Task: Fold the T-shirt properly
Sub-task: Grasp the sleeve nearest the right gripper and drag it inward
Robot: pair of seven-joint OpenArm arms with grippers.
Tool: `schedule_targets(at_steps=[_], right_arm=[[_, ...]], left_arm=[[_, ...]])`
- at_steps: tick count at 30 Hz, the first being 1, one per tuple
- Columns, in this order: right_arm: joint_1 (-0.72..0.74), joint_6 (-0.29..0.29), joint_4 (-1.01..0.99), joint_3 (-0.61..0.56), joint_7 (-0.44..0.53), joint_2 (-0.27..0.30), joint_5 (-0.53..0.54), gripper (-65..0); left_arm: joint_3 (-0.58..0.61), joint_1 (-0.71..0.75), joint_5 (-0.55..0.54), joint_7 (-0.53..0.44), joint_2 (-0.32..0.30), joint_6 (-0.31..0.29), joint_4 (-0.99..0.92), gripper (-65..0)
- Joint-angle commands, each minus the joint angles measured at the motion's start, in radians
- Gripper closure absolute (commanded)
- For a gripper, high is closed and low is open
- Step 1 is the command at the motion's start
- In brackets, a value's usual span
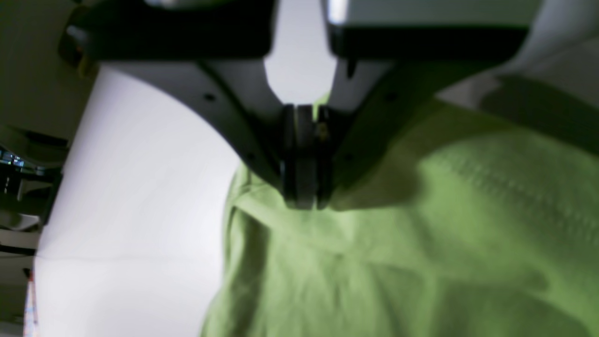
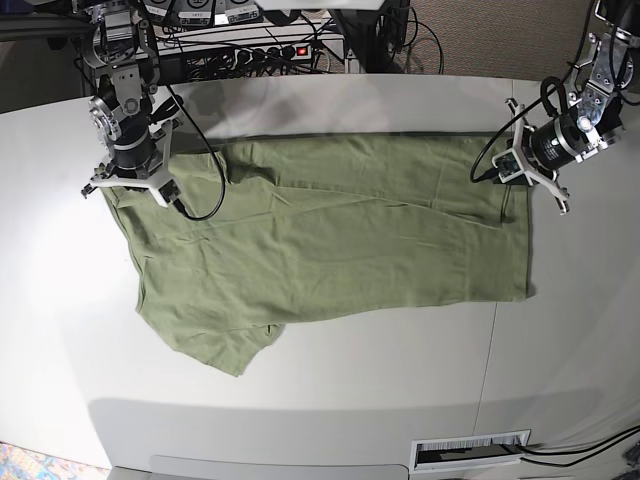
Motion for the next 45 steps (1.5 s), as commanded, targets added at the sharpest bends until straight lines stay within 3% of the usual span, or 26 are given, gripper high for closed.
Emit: schedule_targets(at_steps=[1, 12, 17, 21, 26, 29, 33, 38, 45], right_arm=[[0.008, -0.004, 0.013, 0.007, -0.003, 0.016, 0.002, 0.0], [0.007, 0.061, 0.013, 0.007, -0.124, 0.016, 0.072, 0.0], [-0.009, 0.106, 0.013, 0.007, -0.177, 0.016, 0.123, 0.0], [-0.034, 0.12, 0.013, 0.007, -0.22, 0.017, 0.122, 0.0], [-0.056, 0.12, 0.021, 0.007, -0.243, 0.017, 0.122, 0.0], [-0.064, 0.119, 0.074, 0.007, -0.243, 0.017, 0.129, 0.0], [-0.068, 0.12, 0.188, 0.007, -0.255, 0.016, 0.256, 0.0], [-0.119, 0.121, 0.283, 0.007, -0.238, 0.011, 0.286, -17.1], [-0.234, 0.146, 0.362, 0.007, -0.239, 0.011, 0.287, -17.5]], left_arm=[[-0.006, 0.014, 0.001, 0.019, -0.027, -0.03, 0.003, 0.0], [-0.006, 0.107, -0.006, 0.01, -0.095, -0.04, 0.003, 0.0], [-0.006, 0.137, -0.005, 0.006, -0.096, -0.11, 0.003, 0.0], [-0.006, 0.174, -0.005, -0.007, -0.116, -0.111, 0.004, 0.0], [-0.006, 0.207, 0.057, -0.062, -0.172, -0.107, 0.004, 0.0], [-0.006, 0.209, 0.071, -0.091, -0.193, -0.073, 0.004, 0.0], [-0.006, 0.208, 0.078, -0.12, -0.192, -0.026, 0.01, 0.0], [-0.006, 0.209, 0.078, -0.119, -0.192, -0.024, 0.014, 0.0], [-0.006, 0.208, 0.078, -0.119, -0.192, 0.003, 0.014, 0.0]])
